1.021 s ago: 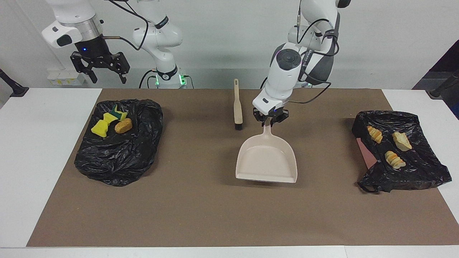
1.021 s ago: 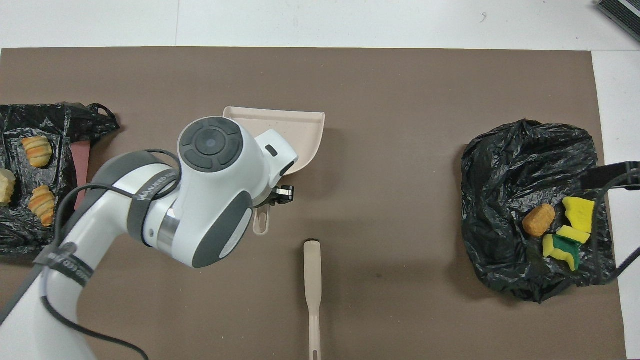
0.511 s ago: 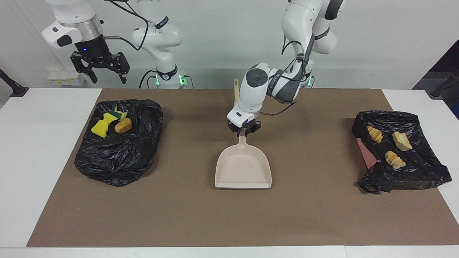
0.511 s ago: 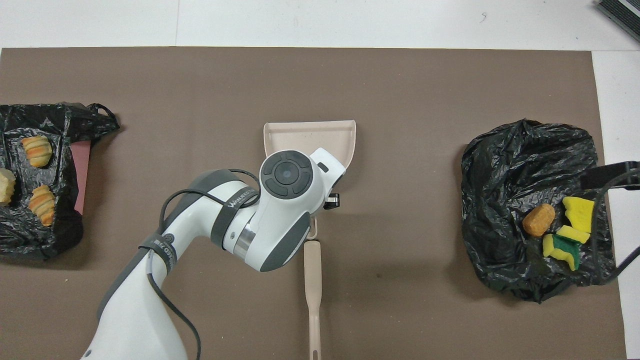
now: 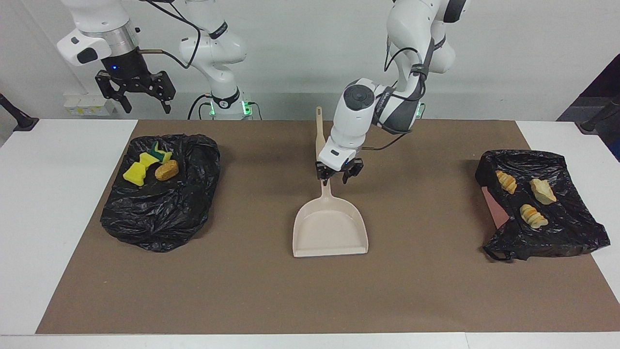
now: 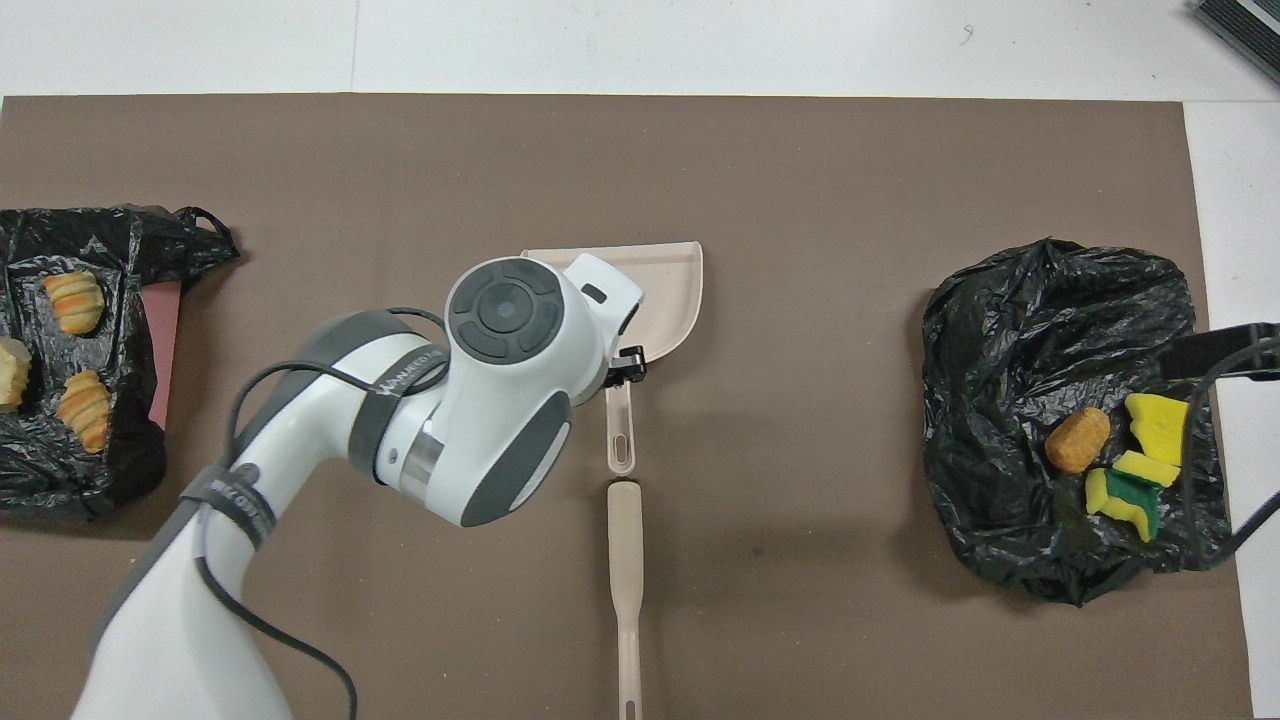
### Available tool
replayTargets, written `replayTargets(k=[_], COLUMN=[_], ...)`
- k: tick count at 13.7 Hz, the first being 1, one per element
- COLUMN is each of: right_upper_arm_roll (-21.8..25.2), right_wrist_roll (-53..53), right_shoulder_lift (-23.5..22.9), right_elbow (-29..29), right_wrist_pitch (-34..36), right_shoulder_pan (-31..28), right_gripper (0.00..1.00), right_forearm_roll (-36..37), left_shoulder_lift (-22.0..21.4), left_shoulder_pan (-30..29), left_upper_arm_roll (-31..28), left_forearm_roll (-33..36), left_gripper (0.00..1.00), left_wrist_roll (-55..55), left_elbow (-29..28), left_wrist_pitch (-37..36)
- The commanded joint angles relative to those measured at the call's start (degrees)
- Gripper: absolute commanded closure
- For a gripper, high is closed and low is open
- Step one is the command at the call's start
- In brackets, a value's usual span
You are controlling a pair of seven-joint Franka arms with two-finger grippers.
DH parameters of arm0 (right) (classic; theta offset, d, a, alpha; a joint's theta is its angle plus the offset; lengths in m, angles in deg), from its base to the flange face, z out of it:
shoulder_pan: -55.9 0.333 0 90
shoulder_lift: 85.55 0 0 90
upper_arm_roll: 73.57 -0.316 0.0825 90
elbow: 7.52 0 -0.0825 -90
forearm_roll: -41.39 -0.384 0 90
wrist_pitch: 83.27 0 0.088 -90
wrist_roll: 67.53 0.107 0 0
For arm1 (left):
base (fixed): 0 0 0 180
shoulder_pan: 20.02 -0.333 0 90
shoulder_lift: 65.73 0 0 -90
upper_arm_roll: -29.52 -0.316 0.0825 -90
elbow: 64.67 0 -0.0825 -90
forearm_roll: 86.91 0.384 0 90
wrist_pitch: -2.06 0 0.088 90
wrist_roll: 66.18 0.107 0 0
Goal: Sweep and dump trash in bin
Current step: 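Set the dustpan down at the table center with the left gripper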
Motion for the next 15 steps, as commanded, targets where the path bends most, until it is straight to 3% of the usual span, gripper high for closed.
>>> replayTargets(k=[1,10,12,15], right_upper_arm_roll=[0.0,-0.1,-0.1,-0.1], right_wrist_roll=[-1.4,-1.2,-1.3,-1.3], right_shoulder_lift=[1.0,1.1,1.1,1.1], right_elbow=[1.2,1.9,1.9,1.8], right_wrist_pitch=[-0.5,-1.3,-1.2,-1.1], right_shoulder_pan=[0.0,-0.1,-0.2,-0.1], right_gripper=[0.00,0.00,0.00,0.00], right_forearm_roll=[0.7,0.5,0.5,0.5], left_shoulder_lift=[-4.4,-12.7,-13.7,-13.3], left_shoulder_pan=[-5.2,-24.7,-26.4,-26.5], left_upper_arm_roll=[0.3,-0.3,-0.6,-0.8], left_forearm_roll=[0.6,-0.2,0.9,5.2], left_gripper=[0.00,0.00,0.00,0.00], left_wrist_roll=[7.3,37.8,39.0,39.3], left_elbow=[0.6,3.7,4.1,11.0], left_wrist_pitch=[-5.9,-18.1,-20.0,-29.7])
